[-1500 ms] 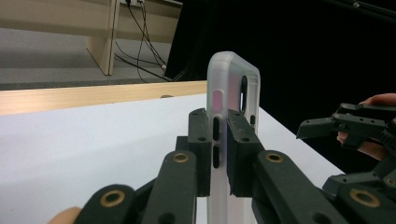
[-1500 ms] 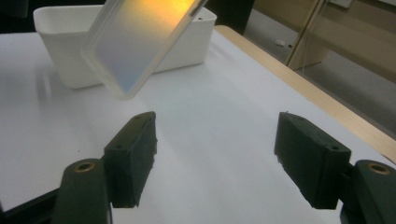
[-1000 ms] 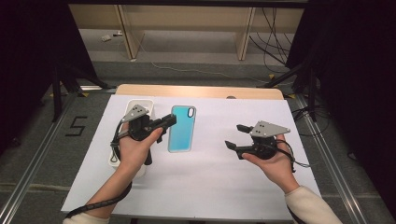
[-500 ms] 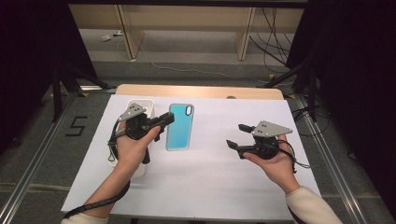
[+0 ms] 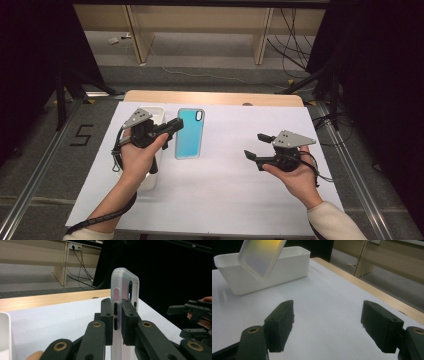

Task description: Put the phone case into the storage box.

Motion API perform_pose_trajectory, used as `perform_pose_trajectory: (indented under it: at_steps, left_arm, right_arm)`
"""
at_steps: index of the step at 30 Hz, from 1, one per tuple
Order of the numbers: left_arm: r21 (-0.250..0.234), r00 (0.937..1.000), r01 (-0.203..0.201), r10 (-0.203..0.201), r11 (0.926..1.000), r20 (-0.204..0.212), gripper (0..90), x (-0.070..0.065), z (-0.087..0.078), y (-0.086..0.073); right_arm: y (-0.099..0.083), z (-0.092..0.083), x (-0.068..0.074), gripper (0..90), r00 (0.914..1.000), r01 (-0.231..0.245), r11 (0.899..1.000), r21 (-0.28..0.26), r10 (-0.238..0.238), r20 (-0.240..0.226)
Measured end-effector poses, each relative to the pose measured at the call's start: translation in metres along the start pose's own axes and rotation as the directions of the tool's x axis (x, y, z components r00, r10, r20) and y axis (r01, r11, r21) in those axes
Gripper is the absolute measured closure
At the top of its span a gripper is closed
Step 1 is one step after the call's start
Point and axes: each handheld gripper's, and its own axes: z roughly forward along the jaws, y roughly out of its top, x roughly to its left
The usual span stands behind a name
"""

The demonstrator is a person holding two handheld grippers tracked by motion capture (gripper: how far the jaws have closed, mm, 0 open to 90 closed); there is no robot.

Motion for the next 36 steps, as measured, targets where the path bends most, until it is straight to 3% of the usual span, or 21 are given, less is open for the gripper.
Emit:
perform_pose_trajectory:
  at_steps: [28, 36]
  left_arm:
    - [-0.009, 0.9985, -0.023, 0.023, 0.9997, -0.051, 81.8, 0.014, -0.009, 0.008]
    - [-0.004, 0.998, -0.028, 0.028, 0.9996, -0.057, 81.8, 0.017, -0.01, 0.008]
  right_arm:
    - [-0.001, -0.002, -0.002, 27.5, 0.9996, 0.0, 1.0, -0.019, 0.0, 0.027]
    - [-0.001, -0.003, -0.001, 27.6, 0.9998, -0.015, 1.0, -0.003, 0.015, 0.014]
